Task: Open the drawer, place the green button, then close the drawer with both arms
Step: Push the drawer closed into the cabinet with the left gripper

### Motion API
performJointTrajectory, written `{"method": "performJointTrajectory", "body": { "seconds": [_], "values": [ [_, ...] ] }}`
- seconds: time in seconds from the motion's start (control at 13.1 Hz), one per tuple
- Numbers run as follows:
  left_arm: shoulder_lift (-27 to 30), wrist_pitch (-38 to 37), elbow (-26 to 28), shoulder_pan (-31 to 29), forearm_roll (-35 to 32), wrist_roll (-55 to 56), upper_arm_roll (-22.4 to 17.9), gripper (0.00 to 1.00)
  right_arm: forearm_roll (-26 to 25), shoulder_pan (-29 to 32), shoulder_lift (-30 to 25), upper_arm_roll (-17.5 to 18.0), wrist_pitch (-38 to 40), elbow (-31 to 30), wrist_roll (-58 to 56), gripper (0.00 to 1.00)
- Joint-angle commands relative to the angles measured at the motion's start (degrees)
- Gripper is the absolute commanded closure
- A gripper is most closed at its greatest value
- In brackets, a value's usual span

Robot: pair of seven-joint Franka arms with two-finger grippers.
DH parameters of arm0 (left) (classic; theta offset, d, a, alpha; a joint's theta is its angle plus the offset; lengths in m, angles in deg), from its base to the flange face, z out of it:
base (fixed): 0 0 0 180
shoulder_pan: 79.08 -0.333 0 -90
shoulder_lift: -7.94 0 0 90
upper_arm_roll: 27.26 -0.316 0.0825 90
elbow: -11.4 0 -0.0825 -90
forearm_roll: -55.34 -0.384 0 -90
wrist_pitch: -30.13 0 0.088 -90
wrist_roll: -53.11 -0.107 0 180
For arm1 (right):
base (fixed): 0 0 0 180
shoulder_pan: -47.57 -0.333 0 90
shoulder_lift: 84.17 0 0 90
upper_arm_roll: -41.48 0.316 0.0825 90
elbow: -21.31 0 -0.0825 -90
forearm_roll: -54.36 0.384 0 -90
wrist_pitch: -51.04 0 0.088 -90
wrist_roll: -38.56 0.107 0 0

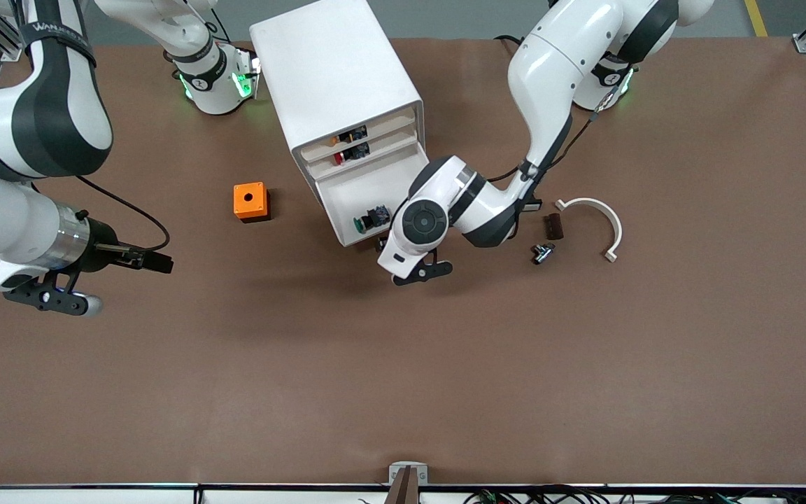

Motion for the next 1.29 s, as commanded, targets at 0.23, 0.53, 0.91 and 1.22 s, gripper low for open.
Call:
{"method": "performJointTrajectory", "body": {
  "seconds": [0.23, 0.53, 0.91, 1.22],
  "values": [
    [0.9, -0.36, 0.49, 3.97, -0.22, 9.31, 1.05, 0.0, -1.32, 2.98, -13.64, -3.82, -1.39, -5.6, -10.72, 0.0],
    [0.9, -0.45, 1.36, 5.28, -0.22, 14.84, 4.84, 0.0, -1.32, 3.16, -13.64, -3.91, -1.47, -5.16, -11.33, 0.0],
    [0.73, -0.44, 1.71, 9.24, 0.74, 18.54, 4.84, 0.0, -1.32, 3.16, -13.82, -3.91, -1.39, -5.16, -11.33, 0.0],
    [0.99, -0.09, 1.72, 8.81, 0.75, 19.16, 4.75, 0.0, -1.4, 3.6, -15.74, -3.82, -2.34, -5.77, -11.33, 0.0]
  ]
}}
